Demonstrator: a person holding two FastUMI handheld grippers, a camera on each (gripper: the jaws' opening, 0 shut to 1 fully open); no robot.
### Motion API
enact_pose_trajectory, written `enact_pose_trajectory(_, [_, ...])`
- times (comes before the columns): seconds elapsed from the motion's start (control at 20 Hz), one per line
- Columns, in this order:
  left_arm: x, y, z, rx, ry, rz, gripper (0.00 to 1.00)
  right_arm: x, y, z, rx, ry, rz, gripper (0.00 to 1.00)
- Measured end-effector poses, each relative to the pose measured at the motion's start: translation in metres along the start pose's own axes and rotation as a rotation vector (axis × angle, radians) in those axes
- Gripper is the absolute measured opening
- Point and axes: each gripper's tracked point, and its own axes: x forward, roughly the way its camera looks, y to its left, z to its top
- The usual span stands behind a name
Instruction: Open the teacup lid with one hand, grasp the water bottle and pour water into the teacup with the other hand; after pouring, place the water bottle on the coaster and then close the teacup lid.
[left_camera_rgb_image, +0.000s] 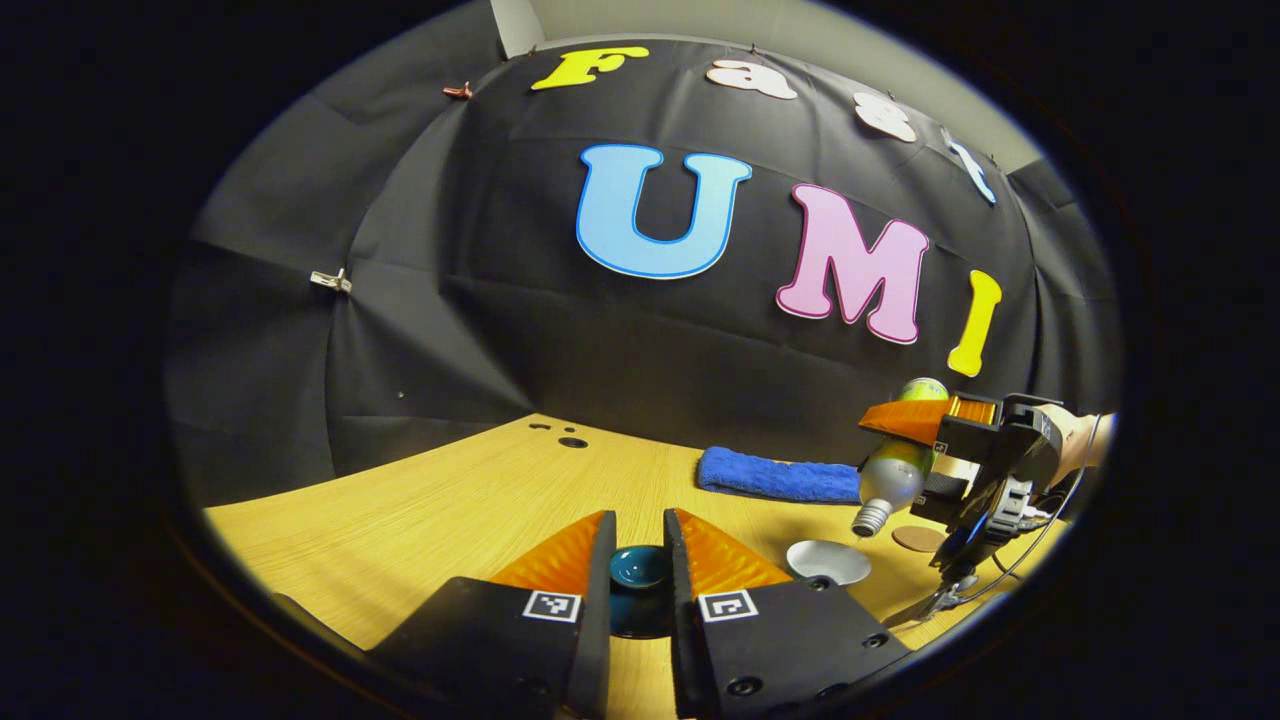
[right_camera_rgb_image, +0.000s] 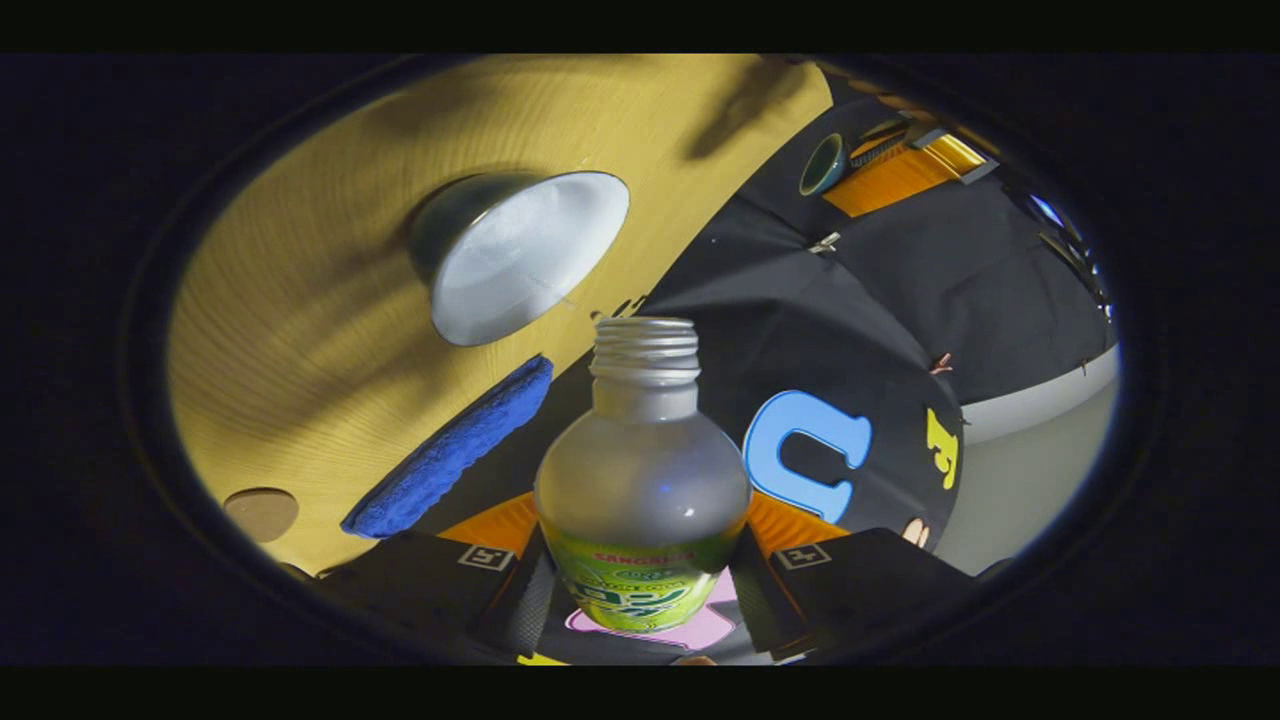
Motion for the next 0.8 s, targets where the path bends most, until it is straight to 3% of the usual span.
enact_pose_trajectory(0.25, [-0.001, -0.003, 0.003, 0.0, -0.004, -0.007, 0.29, -0.002, -0.003, -0.004, 0.025, 0.013, -0.005, 0.79])
enact_pose_trajectory(0.4, [-0.003, -0.004, 0.005, 0.006, -0.011, -0.005, 0.29, -0.008, 0.004, -0.012, 0.124, 0.054, 0.002, 0.79])
enact_pose_trajectory(0.6, [-0.004, -0.004, 0.006, 0.005, -0.014, -0.002, 0.29, -0.02, 0.018, -0.017, 0.372, 0.137, 0.021, 0.79])
enact_pose_trajectory(0.8, [-0.006, -0.008, 0.009, 0.008, -0.018, -0.005, 0.29, -0.033, 0.04, -0.017, 0.809, 0.242, 0.057, 0.79])
